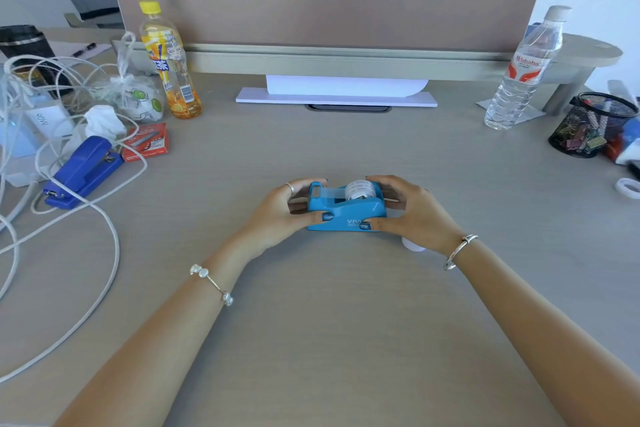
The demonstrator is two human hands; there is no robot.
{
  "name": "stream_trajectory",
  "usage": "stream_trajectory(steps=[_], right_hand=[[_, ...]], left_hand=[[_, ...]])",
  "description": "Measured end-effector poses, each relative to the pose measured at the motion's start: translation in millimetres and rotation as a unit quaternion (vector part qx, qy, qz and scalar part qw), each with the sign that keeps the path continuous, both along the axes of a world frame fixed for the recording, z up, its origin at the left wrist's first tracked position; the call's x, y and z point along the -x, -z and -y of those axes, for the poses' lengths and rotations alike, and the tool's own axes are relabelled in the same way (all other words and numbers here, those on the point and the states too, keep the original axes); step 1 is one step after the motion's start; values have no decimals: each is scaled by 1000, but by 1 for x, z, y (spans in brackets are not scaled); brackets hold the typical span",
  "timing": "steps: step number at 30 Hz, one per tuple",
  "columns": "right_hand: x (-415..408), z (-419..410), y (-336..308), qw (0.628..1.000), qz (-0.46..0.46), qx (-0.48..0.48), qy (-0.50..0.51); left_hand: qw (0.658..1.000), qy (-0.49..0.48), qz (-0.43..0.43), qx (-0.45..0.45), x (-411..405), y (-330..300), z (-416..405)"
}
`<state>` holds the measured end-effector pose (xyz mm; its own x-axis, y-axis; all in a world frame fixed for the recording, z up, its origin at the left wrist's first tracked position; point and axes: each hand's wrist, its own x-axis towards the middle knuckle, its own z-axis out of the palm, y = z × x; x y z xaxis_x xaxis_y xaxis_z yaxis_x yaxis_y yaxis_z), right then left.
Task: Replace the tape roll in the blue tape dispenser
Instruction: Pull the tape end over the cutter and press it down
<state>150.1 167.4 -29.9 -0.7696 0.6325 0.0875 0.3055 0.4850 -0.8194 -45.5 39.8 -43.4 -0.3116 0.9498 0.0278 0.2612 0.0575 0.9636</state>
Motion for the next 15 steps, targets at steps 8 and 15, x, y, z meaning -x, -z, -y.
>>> stream_trajectory(steps=[8, 15], right_hand=[[-1, 0, 1, 1000, -2, 2, 5], [-1, -1, -10, 999, 41, -28, -6]], left_hand=[[1000, 2, -19, 5, 2, 3, -1], [999, 18, -40, 27, 6, -6, -2]])
